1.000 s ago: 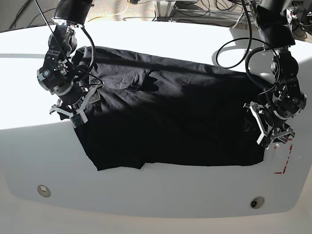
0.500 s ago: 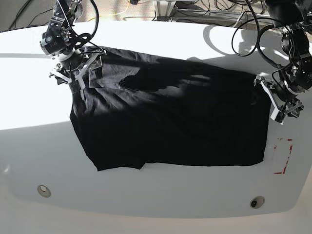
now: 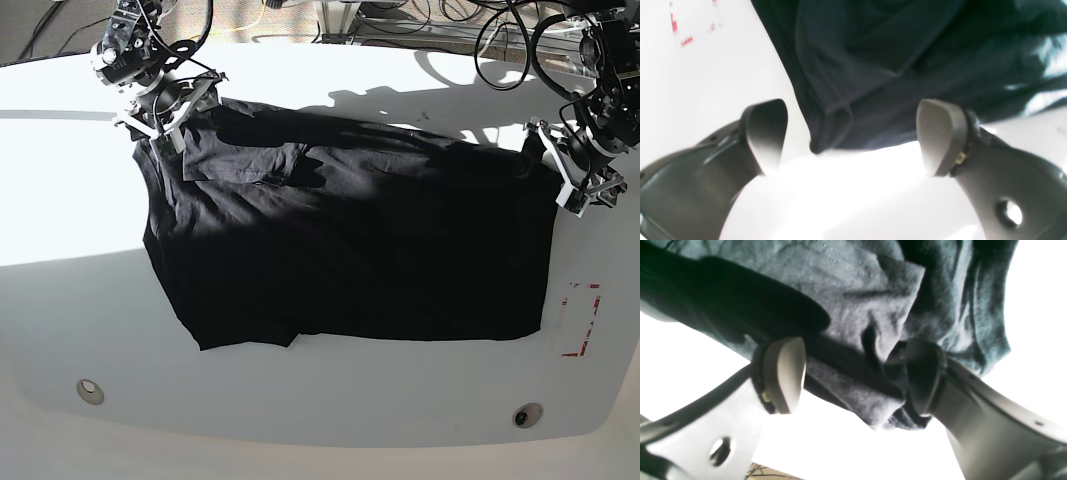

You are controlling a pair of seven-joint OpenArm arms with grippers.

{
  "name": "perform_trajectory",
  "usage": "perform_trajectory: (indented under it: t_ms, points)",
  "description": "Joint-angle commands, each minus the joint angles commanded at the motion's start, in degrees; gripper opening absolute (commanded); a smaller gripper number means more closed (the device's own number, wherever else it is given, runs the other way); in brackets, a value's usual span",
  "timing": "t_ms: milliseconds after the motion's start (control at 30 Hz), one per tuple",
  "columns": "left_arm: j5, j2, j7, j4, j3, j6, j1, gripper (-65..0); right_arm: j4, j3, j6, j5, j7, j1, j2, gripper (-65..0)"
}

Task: Layout the t-shirt on the table in an organized manner, then fold the t-shirt properly
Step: 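Pull the grasped edges back toward the robot with both grippers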

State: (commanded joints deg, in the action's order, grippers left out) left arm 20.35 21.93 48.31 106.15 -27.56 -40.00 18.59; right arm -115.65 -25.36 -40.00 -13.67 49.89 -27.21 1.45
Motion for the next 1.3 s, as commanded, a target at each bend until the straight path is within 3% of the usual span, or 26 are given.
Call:
perform_trajectory:
  t_ms: [367,500,1033,1300]
  points:
    - [0.09,-0.26,-0.09,-0.18,-4.40,0.00,3.69,-11.3,-0.09,-0.26,0.00,-9.32,0.00,-6.86,2.90,-19.7]
    - [0.09,-0.26,-0.26,-0.35,-3.96,0.00,3.60,-11.3,0.26,-0.35,0.00,-9.32,-0.18,-7.03,4.66,-19.7]
    - [-0.18,-0.26,-0.44,-8.44,0.18,0.00,-3.34,-11.4,7.38,-0.35,0.00,-9.32,-0.26,-0.18,5.10,-20.0]
    - [-0.18,-0.26,-0.88,-11.16,0.00,0.00,-4.13,-11.4,8.70,-0.35,0.00,-9.32,-0.18,-0.09,5.10,-31.2]
